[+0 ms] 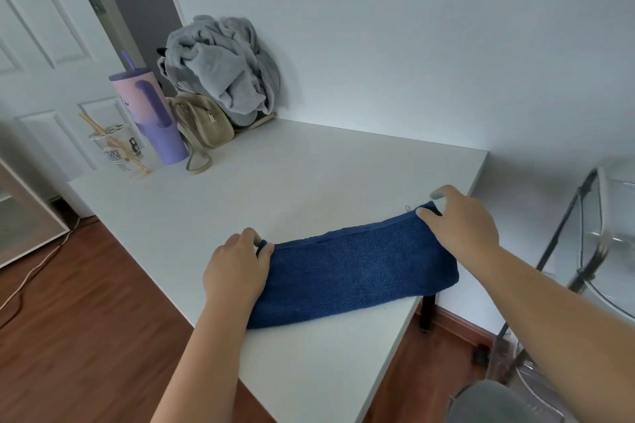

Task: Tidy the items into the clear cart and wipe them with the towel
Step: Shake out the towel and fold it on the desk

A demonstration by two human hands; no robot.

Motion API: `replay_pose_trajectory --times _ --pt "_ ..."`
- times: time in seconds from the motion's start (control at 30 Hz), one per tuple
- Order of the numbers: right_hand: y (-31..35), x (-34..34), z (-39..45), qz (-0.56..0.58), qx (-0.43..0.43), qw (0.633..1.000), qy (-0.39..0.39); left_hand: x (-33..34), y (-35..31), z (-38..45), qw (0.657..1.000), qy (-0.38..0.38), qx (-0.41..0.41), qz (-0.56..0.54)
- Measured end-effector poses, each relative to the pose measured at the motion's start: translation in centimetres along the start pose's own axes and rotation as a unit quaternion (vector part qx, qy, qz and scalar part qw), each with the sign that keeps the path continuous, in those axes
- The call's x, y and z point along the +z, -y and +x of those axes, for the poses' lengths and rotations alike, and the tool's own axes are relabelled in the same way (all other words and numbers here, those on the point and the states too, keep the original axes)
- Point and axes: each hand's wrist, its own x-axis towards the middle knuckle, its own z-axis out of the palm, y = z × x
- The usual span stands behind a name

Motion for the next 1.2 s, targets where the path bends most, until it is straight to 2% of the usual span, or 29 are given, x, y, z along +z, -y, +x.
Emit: replay_pose_trajectory --times 0.07,0.17,0.2,0.27,0.33,0.4,0.47,0.7,0.8,0.9,0.97,1.03,1.13,1.2 --pt "-0.6 -0.6 -0.8 0.039 0.02 0.999 -0.018 -0.5 -0.2 0.1 1.0 -0.007 0.012 0.018" --pt "-2.5 -1.3 -2.9 0.222 0.102 0.97 -0.015 -1.7 -2.1 0.7 0.997 -0.011 0.08 0.008" --pt "-3.2 -1.3 -3.7 0.287 0.145 0.947 0.008 -2.0 -3.6 1.1 0.992 0.002 0.123 -0.012" --pt "-4.6 -0.8 -5.4 0.387 0.235 0.884 0.118 -2.1 -7.6 1.7 0.972 0.053 0.223 -0.04" --pt "-5.8 0.1 -7.0 0.476 0.307 0.791 0.234 -1.2 -12.5 2.2 0.944 0.125 0.302 -0.04" --pt "-6.1 0.5 -8.2 0.539 0.332 0.713 0.302 0.2 -16.8 2.8 0.922 0.205 0.329 -0.018" --pt "-6.1 0.5 -9.0 0.56 0.326 0.687 0.33 1.6 -19.9 3.5 0.902 0.275 0.332 0.003" --pt "-5.9 -1.3 -8.9 0.61 0.339 0.687 0.202 3.5 -24.6 6.8 0.861 0.387 0.331 -0.018" --pt "-5.7 -2.6 -8.4 0.625 0.317 0.692 0.172 3.3 -25.5 7.6 0.847 0.405 0.345 -0.014" --pt "-5.5 -3.9 -7.2 0.622 0.311 0.707 0.126 2.4 -26.2 8.4 0.839 0.41 0.353 -0.057" --pt "-5.1 -5.3 -5.8 0.607 0.285 0.736 0.092 1.4 -26.7 9.0 0.841 0.393 0.356 -0.106" --pt "-4.4 -6.9 -4.0 0.565 0.246 0.786 0.053 0.2 -27.1 9.8 0.847 0.366 0.358 -0.143" --pt "-2.8 -8.9 -1.9 0.487 0.174 0.856 -0.001 -1.7 -26.4 11.0 0.852 0.346 0.359 -0.161" --pt "-1.2 -9.5 -1.6 0.445 0.115 0.888 -0.007 -2.9 -25.0 11.5 0.86 0.331 0.357 -0.154"
